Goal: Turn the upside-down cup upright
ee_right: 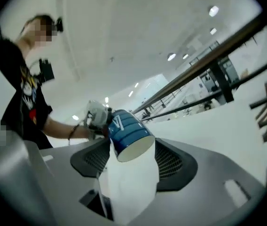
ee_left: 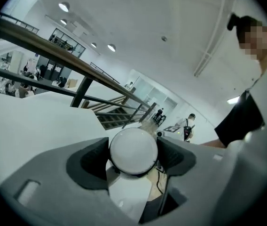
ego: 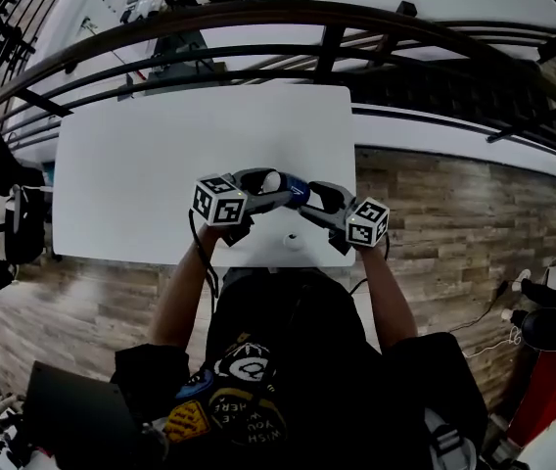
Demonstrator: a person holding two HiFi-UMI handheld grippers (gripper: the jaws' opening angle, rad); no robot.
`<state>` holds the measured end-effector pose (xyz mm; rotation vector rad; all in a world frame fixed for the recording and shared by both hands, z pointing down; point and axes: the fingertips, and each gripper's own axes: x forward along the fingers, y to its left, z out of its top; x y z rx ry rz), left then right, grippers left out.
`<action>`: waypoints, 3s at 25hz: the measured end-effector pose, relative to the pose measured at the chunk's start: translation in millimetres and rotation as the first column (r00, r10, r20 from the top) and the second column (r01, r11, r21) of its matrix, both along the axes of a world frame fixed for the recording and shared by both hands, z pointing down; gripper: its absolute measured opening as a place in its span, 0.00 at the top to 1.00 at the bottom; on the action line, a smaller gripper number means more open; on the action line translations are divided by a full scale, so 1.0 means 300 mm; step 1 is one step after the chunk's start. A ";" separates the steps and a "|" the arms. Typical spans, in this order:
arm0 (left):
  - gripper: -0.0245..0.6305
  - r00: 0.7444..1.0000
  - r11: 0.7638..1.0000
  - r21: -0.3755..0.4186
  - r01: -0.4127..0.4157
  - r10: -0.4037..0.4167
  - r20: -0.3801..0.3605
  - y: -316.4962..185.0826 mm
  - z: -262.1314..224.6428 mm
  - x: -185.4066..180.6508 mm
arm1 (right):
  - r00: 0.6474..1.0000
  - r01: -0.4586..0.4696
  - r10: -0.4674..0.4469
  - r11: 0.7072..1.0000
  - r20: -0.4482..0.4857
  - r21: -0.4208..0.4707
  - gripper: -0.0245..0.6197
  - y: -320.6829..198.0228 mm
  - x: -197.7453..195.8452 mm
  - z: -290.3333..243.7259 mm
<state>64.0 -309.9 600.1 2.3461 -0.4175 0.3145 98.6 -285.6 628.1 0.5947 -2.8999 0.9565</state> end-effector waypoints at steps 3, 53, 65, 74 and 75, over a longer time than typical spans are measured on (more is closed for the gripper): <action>0.45 0.998 1.000 -0.003 0.006 -0.006 -0.061 0.000 -0.033 0.008 | 0.951 0.091 -0.039 0.984 0.308 -0.155 0.56 0.027 -0.031 -0.084; 0.96 0.859 0.876 0.229 0.425 -0.469 0.202 0.179 0.013 -0.234 | 0.839 -0.213 0.267 0.963 -0.474 0.165 0.96 -0.019 0.058 0.018; 0.96 0.931 0.920 0.269 0.286 -0.334 0.149 0.464 -0.123 -0.101 | 0.868 -0.440 0.440 0.896 -0.230 0.058 0.96 0.444 0.029 -0.143; 0.96 0.890 0.863 0.318 0.393 -0.444 0.105 0.890 -0.228 -0.395 | 0.806 -0.564 0.577 0.816 -0.131 0.127 0.96 0.848 -0.130 -0.312; 0.96 0.890 0.862 0.327 0.388 -0.442 0.109 0.942 -0.228 -0.413 | 0.796 -0.575 0.591 0.805 -0.128 0.142 0.96 0.900 -0.143 -0.323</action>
